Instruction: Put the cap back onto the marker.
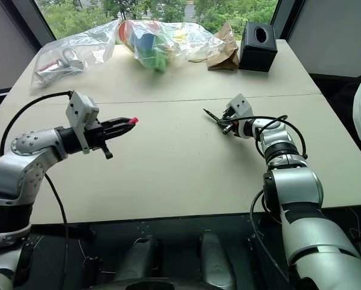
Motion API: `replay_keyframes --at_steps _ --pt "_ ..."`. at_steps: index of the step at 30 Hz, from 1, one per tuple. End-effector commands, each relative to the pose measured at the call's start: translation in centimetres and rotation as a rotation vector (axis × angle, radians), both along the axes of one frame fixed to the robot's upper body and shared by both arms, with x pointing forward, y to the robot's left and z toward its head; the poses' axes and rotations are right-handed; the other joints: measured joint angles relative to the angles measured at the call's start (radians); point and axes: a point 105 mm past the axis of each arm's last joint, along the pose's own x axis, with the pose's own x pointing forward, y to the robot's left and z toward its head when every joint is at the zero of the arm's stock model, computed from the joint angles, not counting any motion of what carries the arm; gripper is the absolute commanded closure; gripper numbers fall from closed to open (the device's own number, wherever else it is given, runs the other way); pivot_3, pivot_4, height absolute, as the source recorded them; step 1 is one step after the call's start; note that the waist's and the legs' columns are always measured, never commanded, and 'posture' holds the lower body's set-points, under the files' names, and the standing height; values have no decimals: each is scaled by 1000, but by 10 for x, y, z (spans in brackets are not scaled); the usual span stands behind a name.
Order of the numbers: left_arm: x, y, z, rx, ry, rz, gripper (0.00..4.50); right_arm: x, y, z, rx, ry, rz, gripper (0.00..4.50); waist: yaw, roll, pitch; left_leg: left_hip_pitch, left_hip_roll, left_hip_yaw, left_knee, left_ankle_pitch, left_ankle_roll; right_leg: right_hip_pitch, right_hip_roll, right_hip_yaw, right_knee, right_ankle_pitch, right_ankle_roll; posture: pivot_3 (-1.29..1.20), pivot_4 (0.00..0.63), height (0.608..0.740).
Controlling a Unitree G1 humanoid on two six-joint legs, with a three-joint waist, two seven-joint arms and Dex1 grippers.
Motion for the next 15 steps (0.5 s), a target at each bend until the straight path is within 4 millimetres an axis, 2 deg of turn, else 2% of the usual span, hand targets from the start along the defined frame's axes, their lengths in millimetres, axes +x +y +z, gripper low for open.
replay_keyframes --at_steps 1,4,7,11,15 --pt "0 -9 2 38 -37 -58 4500 5 10 47 -70 -180 107 4464 0 0 0 0 0 0 0 0 0 0 0 0 0 0 0 0 150 740" --pt "0 -15 -11 92 -17 -135 4500 -11 25 66 -204 -282 319 4464 0 2 1 0 0 0 0 0 0 -1 0 0 0 0 0 0 150 740" --pt "3 -17 -19 157 -32 -194 4500 -33 35 72 -271 -283 472 4464 2 2 1 0 0 0 0 0 0 -1 0 0 0 0 0 0 150 740" --pt "9 -21 -21 205 -83 -260 4500 -60 40 74 -333 -222 600 4464 4 2 1 -1 0 0 0 0 0 -1 0 0 1 0 0 0 150 740" --pt "14 -27 -18 214 -129 -298 4500 -74 47 83 -357 -212 655 4464 5 2 1 -1 0 0 0 0 0 -1 0 0 1 0 0 0 150 740"
